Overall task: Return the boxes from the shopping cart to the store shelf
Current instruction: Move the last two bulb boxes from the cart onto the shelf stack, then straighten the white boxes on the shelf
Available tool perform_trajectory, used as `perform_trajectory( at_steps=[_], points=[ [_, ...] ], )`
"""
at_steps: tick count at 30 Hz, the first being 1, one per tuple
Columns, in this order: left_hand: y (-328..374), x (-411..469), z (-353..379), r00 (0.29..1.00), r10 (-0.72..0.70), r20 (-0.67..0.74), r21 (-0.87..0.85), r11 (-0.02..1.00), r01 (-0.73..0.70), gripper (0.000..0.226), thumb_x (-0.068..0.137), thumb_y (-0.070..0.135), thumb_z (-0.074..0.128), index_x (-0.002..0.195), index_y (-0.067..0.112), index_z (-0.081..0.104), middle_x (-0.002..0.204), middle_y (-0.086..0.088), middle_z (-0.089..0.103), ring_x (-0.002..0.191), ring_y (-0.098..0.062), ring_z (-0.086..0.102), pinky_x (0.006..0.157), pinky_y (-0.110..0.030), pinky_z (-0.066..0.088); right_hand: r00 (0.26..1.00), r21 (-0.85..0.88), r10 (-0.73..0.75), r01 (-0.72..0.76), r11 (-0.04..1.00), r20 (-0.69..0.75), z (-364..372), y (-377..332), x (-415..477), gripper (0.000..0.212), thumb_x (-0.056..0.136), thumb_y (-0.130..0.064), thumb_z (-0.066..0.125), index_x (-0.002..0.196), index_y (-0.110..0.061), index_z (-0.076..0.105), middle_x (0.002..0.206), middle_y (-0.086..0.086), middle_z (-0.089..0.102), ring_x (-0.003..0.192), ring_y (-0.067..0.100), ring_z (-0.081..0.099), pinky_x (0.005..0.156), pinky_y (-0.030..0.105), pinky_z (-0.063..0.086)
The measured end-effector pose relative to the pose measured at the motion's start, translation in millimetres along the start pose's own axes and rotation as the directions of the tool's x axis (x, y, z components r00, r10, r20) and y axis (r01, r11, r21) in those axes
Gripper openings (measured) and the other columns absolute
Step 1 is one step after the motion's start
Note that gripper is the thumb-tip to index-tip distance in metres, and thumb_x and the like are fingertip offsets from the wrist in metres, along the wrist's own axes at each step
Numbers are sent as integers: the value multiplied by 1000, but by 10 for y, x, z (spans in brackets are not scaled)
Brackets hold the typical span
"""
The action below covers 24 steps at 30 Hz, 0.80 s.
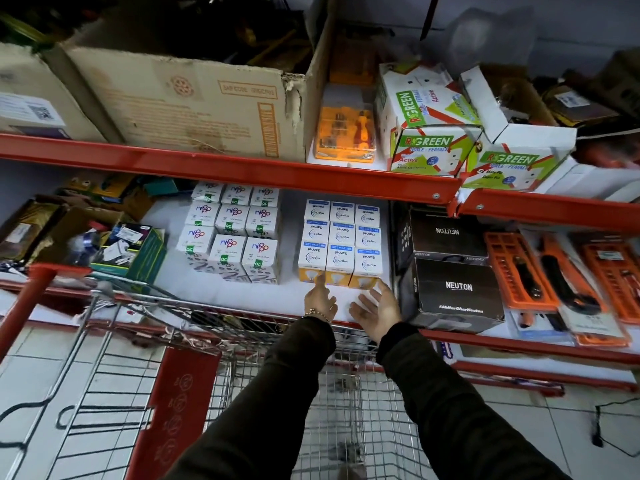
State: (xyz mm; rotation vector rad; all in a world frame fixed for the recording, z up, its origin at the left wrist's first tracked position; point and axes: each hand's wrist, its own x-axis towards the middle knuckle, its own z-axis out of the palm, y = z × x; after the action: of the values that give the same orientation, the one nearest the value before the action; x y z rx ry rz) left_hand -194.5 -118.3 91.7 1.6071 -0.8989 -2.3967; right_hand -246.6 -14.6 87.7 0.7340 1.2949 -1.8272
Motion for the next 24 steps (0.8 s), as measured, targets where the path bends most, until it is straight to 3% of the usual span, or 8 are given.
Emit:
perform_trajectory(
  at_steps=[3,6,11,15,18,19,22,24],
  points=[
    [77,-62,-247,999,26,-20,-97,995,-28,56,98,43,50,138,4,47,145,-15,48,117,-32,53,89,-36,41,999,45,34,-34,998,8,155,205,-75,40,93,-41,59,116,-9,52,104,12,55,82,28,57,69,36,52],
    [224,-125,-523,997,56,-45,-181,981,-64,55,100,38,47,142,2,42,148,-16,45,132,-37,48,108,-42,39,997,73,54,-57,996,46,384,408,-115,41,96,-39,57,121,-7,51,110,13,55,84,29,58,77,38,53],
    [617,-118,-1067,977,145,-153,-243,953,-180,46,101,31,45,138,3,46,142,-15,50,115,-32,54,93,-37,43,993,88,60,-69,994,106,894,740,-125,46,96,-33,58,134,-9,49,133,16,47,108,33,55,98,41,46],
    [964,11,-1347,954,212,-215,-204,945,-256,46,100,33,49,134,2,48,138,-15,49,120,-33,57,99,-40,47,990,82,39,-50,995,138,1302,899,-115,53,96,-31,59,144,-15,44,146,15,42,116,34,53,91,39,50],
    [1154,108,-1435,956,213,-203,-81,969,-233,43,97,37,54,126,6,53,116,-8,51,79,-19,59,71,-28,51,992,37,8,-13,999,128,1548,962,-100,52,90,-33,67,137,-16,53,132,13,53,102,27,57,86,34,52],
    [1190,142,-1440,963,203,-179,-53,975,-215,48,96,39,55,130,5,53,113,-6,51,77,-18,57,72,-28,53,992,19,1,-3,1000,124,1607,967,-98,50,88,-34,70,132,-15,58,123,12,55,95,24,58,84,33,53],
    [1274,226,-1456,977,168,-131,-16,985,-172,61,93,43,60,133,-2,51,117,-14,57,101,-28,61,101,-35,51,994,1,-27,27,1000,105,1723,977,-66,32,83,-28,77,109,-12,68,114,13,63,88,21,60,89,31,55],
    [1301,263,-1443,981,154,-119,-60,985,-162,59,92,38,62,133,-2,47,129,-19,57,114,-33,60,106,-39,48,995,15,-44,43,999,92,1751,975,-65,19,83,-19,77,97,-9,68,115,17,66,94,24,62,98,35,54]
  ],
)
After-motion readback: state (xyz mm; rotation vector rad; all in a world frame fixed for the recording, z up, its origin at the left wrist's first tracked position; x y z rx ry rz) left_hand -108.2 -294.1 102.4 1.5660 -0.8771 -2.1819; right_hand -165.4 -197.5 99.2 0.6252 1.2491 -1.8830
